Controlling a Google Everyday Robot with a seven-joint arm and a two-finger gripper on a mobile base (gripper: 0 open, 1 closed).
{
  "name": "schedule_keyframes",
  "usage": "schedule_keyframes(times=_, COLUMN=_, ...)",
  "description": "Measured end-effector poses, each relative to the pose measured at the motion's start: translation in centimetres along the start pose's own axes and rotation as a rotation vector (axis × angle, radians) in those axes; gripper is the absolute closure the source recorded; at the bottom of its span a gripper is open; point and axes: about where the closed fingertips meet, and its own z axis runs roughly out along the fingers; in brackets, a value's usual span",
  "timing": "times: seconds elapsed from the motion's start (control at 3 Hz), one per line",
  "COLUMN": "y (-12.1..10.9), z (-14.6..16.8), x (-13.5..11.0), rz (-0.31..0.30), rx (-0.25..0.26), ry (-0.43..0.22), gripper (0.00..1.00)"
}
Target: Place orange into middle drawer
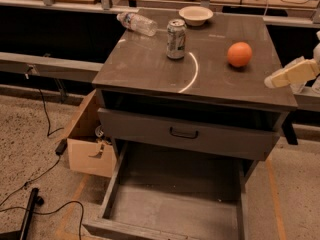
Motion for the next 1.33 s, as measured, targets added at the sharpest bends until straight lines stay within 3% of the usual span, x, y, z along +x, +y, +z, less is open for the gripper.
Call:
schedule_keyframes(times=0.33, y=-2.8, z=3.4, x=0.0, rz=0.102, rx=0.049, ry=-0.070, gripper=0.00)
schedule_keyframes(times=0.67, y=-4.8, z=7.0, x=-0.4, rz=0.191, rx=0.050, ry=-0.121, gripper=0.00)
schedule_keyframes(times=1.33, y=-6.2, z=12.9, x=-2.5, rz=0.274, rx=-0.013, ry=-0.186, gripper=0.00)
